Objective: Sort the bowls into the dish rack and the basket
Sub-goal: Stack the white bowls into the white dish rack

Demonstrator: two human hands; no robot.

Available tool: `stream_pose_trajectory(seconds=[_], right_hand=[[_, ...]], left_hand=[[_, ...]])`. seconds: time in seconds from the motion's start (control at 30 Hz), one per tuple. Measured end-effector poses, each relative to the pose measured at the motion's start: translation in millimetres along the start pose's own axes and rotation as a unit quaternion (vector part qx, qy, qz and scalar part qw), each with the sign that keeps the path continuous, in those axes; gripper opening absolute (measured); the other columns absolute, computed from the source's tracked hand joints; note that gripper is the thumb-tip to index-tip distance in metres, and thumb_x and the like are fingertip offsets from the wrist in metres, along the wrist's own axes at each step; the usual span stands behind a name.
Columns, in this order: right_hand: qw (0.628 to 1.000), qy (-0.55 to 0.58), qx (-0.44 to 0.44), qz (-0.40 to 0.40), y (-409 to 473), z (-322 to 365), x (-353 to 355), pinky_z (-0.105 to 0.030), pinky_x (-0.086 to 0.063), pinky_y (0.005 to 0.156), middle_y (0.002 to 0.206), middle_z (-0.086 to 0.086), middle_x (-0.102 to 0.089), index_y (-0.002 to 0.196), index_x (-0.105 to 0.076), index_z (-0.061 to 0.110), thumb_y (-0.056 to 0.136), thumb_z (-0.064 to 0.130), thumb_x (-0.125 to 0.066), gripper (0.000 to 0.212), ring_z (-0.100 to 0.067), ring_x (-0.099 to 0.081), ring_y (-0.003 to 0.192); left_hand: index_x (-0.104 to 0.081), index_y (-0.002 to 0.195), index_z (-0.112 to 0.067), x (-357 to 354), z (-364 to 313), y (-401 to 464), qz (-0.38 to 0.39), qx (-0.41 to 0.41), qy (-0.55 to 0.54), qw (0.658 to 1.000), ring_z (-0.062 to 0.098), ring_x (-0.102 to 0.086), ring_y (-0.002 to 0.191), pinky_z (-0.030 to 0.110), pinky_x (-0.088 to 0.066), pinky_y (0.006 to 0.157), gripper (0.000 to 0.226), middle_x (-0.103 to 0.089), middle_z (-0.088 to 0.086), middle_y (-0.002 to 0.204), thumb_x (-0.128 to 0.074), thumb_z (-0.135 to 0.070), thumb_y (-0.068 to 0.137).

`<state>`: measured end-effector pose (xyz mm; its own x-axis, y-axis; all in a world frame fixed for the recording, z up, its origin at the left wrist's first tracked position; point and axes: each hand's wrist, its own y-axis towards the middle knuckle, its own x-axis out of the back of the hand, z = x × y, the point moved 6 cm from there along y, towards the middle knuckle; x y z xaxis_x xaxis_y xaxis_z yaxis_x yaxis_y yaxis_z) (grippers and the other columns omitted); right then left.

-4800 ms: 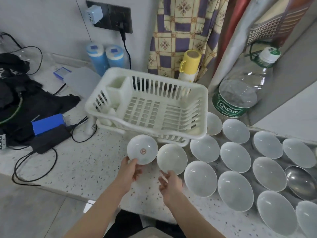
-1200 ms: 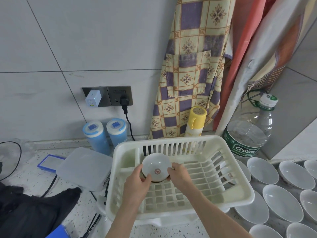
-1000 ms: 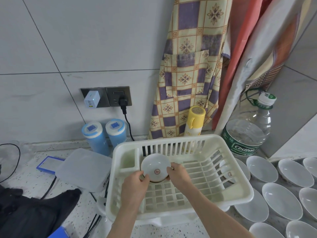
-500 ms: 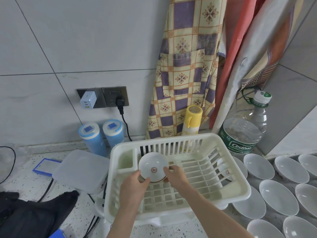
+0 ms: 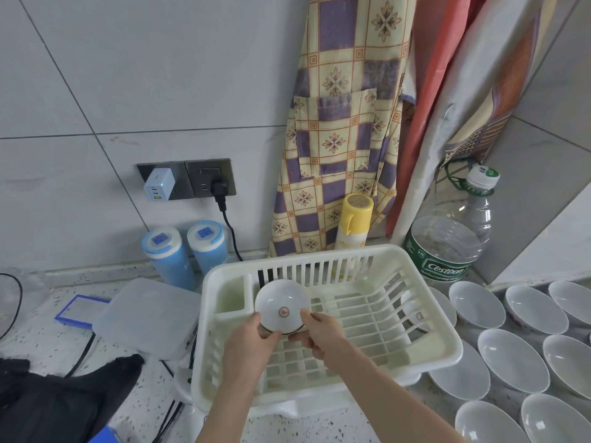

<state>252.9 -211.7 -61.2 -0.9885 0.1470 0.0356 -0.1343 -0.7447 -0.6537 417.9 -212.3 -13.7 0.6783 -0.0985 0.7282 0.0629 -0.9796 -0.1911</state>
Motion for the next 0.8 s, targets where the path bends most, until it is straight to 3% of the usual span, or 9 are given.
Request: stream_pose_trajectory(seconds=[0.1, 0.2, 0.23, 0.3, 0.37, 0.53, 0.7, 0.8], right_hand=[[1.000, 0.001, -0.012, 0.020, -4, 0, 0, -0.017, -0.023, 0.035, 0.080, -0.009, -0.076, 0.098, -0.057, 0.022, 0.099, 0.040, -0.050, 0.019, -0.007, -0.040, 0.036], [0.999, -0.015, -0.005, 0.038, -16, 0, 1, -0.018, -0.023, 0.035, 0.095, -0.009, -0.075, 0.121, -0.055, 0.016, 0.098, 0.035, -0.050, 0.030, -0.008, -0.045, 0.042], [0.999, -0.020, 0.004, 0.038, -22, 1, 3, -0.018, -0.024, 0.036, 0.098, -0.007, -0.074, 0.128, -0.052, 0.015, 0.097, 0.033, -0.050, 0.035, -0.008, -0.047, 0.044], [0.999, -0.024, 0.030, 0.030, -38, 1, 10, -0.018, -0.027, 0.038, 0.099, -0.003, -0.073, 0.133, -0.047, 0.018, 0.095, 0.030, -0.052, 0.040, -0.009, -0.049, 0.049], [0.997, 0.008, 0.066, 0.023, -59, 2, 22, -0.018, -0.030, 0.040, 0.093, 0.001, -0.076, 0.129, -0.050, 0.020, 0.094, 0.026, -0.054, 0.036, -0.008, -0.049, 0.050], [0.979, 0.137, 0.150, 0.011, -113, -10, 69, -0.020, -0.028, 0.040, 0.085, -0.006, -0.076, 0.108, -0.068, 0.022, 0.096, 0.016, -0.052, 0.021, -0.011, -0.040, 0.044], [0.972, 0.189, 0.126, -0.059, -137, -48, 116, -0.020, -0.027, 0.043, 0.077, -0.006, -0.073, 0.101, -0.072, 0.018, 0.095, 0.012, -0.053, 0.021, -0.011, -0.036, 0.045], [0.971, 0.201, 0.106, -0.079, -144, -65, 140, -0.020, -0.026, 0.043, 0.072, -0.002, -0.071, 0.097, -0.073, 0.017, 0.093, 0.015, -0.057, 0.017, -0.011, -0.036, 0.045]], left_hand=[[-0.062, 0.093, -0.023, 0, 0, 0, 0.000, -0.002, -0.002, 1.000, 0.005, -0.061, 0.070, 0.024, -0.043, 0.055, 0.016, -0.066, -0.009, 0.075, -0.068, -0.036, 0.087], [-0.060, 0.088, -0.029, 0, -1, 0, -0.001, -0.005, -0.007, 1.000, 0.011, -0.062, 0.072, 0.031, -0.052, 0.065, 0.009, -0.062, -0.011, 0.074, -0.065, -0.035, 0.090], [-0.062, 0.092, -0.030, 1, -1, 0, -0.009, -0.005, -0.018, 1.000, 0.012, -0.061, 0.073, 0.033, -0.052, 0.068, 0.005, -0.059, -0.012, 0.074, -0.063, -0.035, 0.092], [-0.066, 0.118, -0.021, 6, -2, 1, -0.042, -0.005, -0.050, 0.998, 0.011, -0.060, 0.073, 0.027, -0.047, 0.063, 0.027, -0.061, -0.010, 0.078, -0.059, -0.033, 0.095], [-0.062, 0.129, -0.020, 14, -7, -3, -0.067, -0.017, -0.087, 0.994, 0.009, -0.062, 0.071, 0.025, -0.045, 0.060, 0.034, -0.067, -0.008, 0.080, -0.056, -0.031, 0.097], [-0.063, 0.119, -0.033, 20, -36, -35, -0.071, -0.099, -0.200, 0.972, 0.001, -0.059, 0.057, 0.013, -0.045, 0.055, 0.023, -0.073, -0.006, 0.077, -0.056, -0.027, 0.098], [-0.065, 0.110, -0.032, -10, -65, -96, -0.020, -0.165, -0.272, 0.948, -0.002, -0.067, 0.069, 0.007, -0.045, 0.057, 0.021, -0.072, -0.002, 0.080, -0.057, -0.017, 0.098], [-0.065, 0.108, -0.032, -47, -71, -130, 0.030, -0.166, -0.261, 0.950, -0.003, -0.062, 0.060, 0.008, -0.045, 0.057, 0.019, -0.073, -0.008, 0.080, -0.057, -0.017, 0.098]])
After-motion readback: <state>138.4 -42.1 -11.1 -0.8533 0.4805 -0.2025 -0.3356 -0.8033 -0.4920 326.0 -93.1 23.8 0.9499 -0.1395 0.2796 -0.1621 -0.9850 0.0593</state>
